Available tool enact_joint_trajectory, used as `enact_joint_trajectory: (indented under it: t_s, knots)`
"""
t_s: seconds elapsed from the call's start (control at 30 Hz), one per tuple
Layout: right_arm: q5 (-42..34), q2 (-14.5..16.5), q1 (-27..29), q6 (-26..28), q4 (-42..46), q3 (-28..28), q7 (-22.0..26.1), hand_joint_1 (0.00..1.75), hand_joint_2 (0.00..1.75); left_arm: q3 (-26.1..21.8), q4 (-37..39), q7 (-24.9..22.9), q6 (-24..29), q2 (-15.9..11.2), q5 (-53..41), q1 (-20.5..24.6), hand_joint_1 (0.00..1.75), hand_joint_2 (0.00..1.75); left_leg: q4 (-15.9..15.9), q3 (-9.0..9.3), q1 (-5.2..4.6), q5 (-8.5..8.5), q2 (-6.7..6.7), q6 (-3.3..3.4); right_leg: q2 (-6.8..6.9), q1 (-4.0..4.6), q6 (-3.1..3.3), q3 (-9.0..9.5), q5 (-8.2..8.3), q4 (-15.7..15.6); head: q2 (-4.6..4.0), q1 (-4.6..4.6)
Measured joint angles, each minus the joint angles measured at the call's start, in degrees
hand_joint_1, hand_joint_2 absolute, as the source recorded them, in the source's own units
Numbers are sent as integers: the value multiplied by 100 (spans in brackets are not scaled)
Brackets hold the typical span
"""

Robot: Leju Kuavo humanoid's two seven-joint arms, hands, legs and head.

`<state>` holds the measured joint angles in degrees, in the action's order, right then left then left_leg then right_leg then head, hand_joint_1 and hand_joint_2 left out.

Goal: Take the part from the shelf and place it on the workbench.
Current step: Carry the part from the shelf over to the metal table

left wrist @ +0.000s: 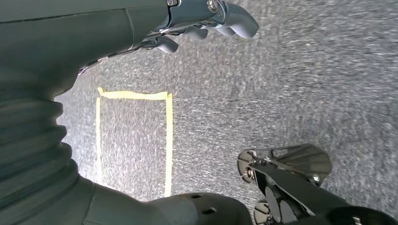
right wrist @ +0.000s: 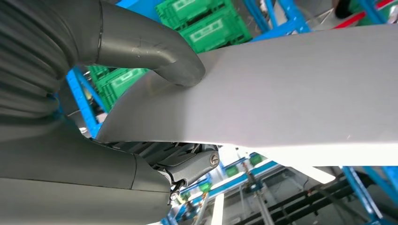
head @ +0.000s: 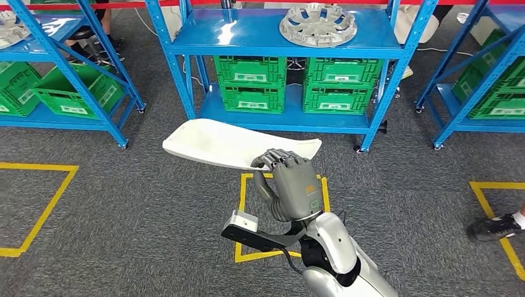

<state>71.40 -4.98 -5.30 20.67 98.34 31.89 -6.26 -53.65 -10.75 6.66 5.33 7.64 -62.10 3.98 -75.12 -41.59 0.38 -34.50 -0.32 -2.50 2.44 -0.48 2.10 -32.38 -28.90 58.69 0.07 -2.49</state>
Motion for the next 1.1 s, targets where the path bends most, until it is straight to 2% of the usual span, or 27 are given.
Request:
enact_joint_trajectory:
  t_s: [0.03, 0.07, 0.13, 0.17, 0.2, 0.27, 0.33, 0.4, 0.43, 0.47, 0.5, 0.53, 0.6, 0.63, 0.67, 0.7, 0.77, 0.83, 0.87, 0.9, 0.97, 1.0, 1.03, 1.07, 1.1]
  knots:
    - [-1, -2, 5, 1, 3, 0, -3, 175, 175, 1, 0, 8, 0, -1, 0, -5, 0, 175, 211, 132, 0, 137, 20, 9, 54, 1, -2, 4, -1, 2, 0, 0]
    - [-1, -3, 5, 1, 9, 0, -5, 175, 175, 1, -1, 17, 0, -4, 0, -6, 0, 175, 612, 364, -5, 325, 81, 29, 104, 3, -7, 13, -4, 3, 0, 0]
    - [1, -4, 5, 2, 30, -1, -7, 175, 175, 1, -3, 41, 0, -11, 0, 7, 0, 175, 1405, 791, -44, 573, 261, 101, 197, 26, -40, 28, -18, 10, -1, -4]
    - [1, -5, 4, 3, 40, -1, -6, 175, 175, 2, -3, 50, 0, -14, 0, 14, 0, 175, 1613, 893, -65, 617, 316, 140, 237, 38, -67, 33, -24, 13, 0, -6]
    - [1, -6, 4, 4, 46, -1, -7, 175, 175, 2, -3, 56, 0, -17, 0, 15, 0, 175, 1680, 905, -82, 612, 314, 175, 277, 46, -98, 36, -26, 11, 0, -9]
    - [1, -7, -2, 6, 55, -2, -9, 175, 175, 3, -2, 60, 0, -22, 0, -2, 0, 175, 1701, 894, -68, 649, 209, 238, 313, 41, -169, 51, -36, 10, 0, -11]
    - [2, -7, -16, 3, 64, -4, -9, 175, 175, 3, -2, 62, -2, -27, -1, -12, 0, 175, 1742, 913, -35, 696, 120, 305, 118, 27, -234, -18, -188, 208, 0, -21]
    - [3, -9, -26, -8, 68, -6, -16, 175, 175, 5, -2, 58, -5, -30, -12, 2, 0, 175, 1753, 908, -23, 729, 29, 351, -144, 12, -266, -317, -552, 864, 1, -34]
    - [3, -11, -26, -13, 68, -7, -21, 175, 175, 8, -2, 50, -6, -31, -22, 8, 0, 175, 1746, 892, -24, 737, -24, 362, -200, 8, -275, -512, -719, 1266, 0, -38]
    - [3, -13, -25, -17, 66, -6, -25, 175, 175, 10, -2, 38, -7, -31, -34, 8, 0, 175, 1737, 880, -23, 740, -83, 365, -220, 3, -283, -661, -798, 1559, 0, -39]
    - [4, -15, -24, -19, 64, -5, -25, 175, 175, 12, -2, 24, -7, -31, -45, 3, 0, 175, 1724, 870, -21, 741, -143, 364, -228, -5, -289, -718, -764, 1651, -1, -39]
    - [5, -16, -26, -21, 63, -5, -25, 175, 175, 15, -2, 8, -7, -31, -58, 0, 0, 175, 1705, 863, -17, 740, -207, 357, -234, -18, -294, -655, -618, 1500, -1, -39]
    - [10, -15, -33, -32, 62, -4, -25, 175, 175, 29, -1, -21, -7, -28, -92, -1, 0, 175, 1651, 845, -6, 724, -335, 317, -323, -56, -303, -300, -240, 755, -1, -39]
    - [13, -12, -38, -45, 62, -2, -25, 175, 175, 40, -1, -36, -10, -28, -108, 4, 0, 175, 1616, 825, -7, 713, -396, 280, -382, -65, -294, -147, -119, 422, 0, -39]
    - [16, -10, -43, -64, 61, -1, -23, 175, 175, 51, -2, -50, -20, -28, -124, 8, 0, 175, 1592, 800, -9, 708, -441, 238, -426, -66, -277, -58, -65, 218, 0, -37]
    - [18, -8, -48, -83, 61, 1, -23, 175, 175, 62, -2, -65, -36, -29, -139, 8, 0, 175, 1586, 776, -7, 711, -478, 194, -454, -55, -247, -36, -70, 143, 0, -36]
    - [27, -1, -62, -107, 61, 3, -20, 175, 175, 85, -1, -90, -66, -31, -165, 0, 0, 175, 1609, 739, 8, 733, -524, 113, -384, -35, -158, -50, -36, 124, 0, -35]
    - [39, 15, -76, -102, 61, 5, -16, 175, 175, 100, 0, -98, -74, -32, -171, 0, 0, 175, 1469, 661, 10, 639, -387, 53, -299, -42, -66, -44, -4, 88, 0, -20]
    - [43, 21, -76, -98, 60, 6, -15, 175, 175, 101, 0, -97, -75, -31, -167, 8, 0, 175, 1232, 555, 7, 496, -268, 33, -244, -48, -30, -42, 5, 72, -1, -9]
    - [44, 25, -69, -96, 59, 7, -16, 175, 175, 102, 0, -92, -76, -29, -160, 18, 0, 175, 884, 396, 5, 306, -141, 17, -190, -41, -8, -44, 5, 69, -1, 1]
    - [42, 26, -54, -97, 55, 7, -15, 175, 175, 102, 1, -93, -76, -26, -138, 27, 0, 175, 159, 64, 13, -19, -36, -10, -73, -25, 9, -56, 2, 70, 0, 7]
    - [36, 26, -52, -100, 51, 7, -14, 175, 175, 102, 1, -102, -78, -25, -129, 22, 0, 175, -9, -2, 15, -53, -21, -13, -18, -20, 11, -58, 1, 71, 0, 7]
    - [27, 28, -56, -108, 48, 7, -7, 175, 175, 103, 2, -117, -81, -26, -126, 13, 0, 175, 48, 47, 16, 23, -8, -9, 34, -17, 10, -57, 0, 71, 0, 7]
    - [19, 32, -63, -120, 44, 7, 0, 175, 175, 103, 2, -135, -85, -26, -134, 5, 0, 175, 317, 205, 14, 181, 22, 3, 84, -14, 6, -51, -2, 72, 0, 7]
    - [13, 40, -75, -135, 40, 7, 7, 175, 175, 105, 2, -151, -89, -28, -148, 1, 0, 175, 733, 442, 8, 373, 95, 25, 131, -11, 0, -40, -6, 72, 0, 7]
